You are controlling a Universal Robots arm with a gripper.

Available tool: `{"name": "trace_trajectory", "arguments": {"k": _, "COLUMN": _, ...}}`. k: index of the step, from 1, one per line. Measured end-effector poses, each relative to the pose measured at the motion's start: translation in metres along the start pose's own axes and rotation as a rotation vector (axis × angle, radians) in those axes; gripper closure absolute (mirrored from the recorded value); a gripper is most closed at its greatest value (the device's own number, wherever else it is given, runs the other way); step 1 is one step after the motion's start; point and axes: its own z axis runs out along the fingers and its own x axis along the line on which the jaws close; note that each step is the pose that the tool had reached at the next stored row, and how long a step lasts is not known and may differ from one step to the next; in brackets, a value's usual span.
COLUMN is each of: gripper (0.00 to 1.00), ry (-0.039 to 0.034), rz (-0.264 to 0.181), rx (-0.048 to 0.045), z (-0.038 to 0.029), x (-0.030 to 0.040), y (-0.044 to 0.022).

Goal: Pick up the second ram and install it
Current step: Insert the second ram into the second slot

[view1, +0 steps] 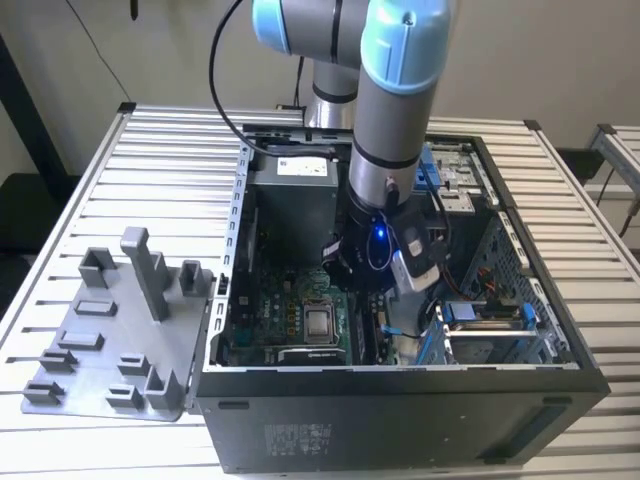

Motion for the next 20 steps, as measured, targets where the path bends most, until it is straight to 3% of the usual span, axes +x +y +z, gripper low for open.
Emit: {"name": "trace_trajectory", "arguments": {"k": 20, "gripper": 0.86, "ry": -0.0005, "rz": -0.013, "rx": -0.0001, "z": 0.0024, "x": 0.0000, "y": 0.0001}}
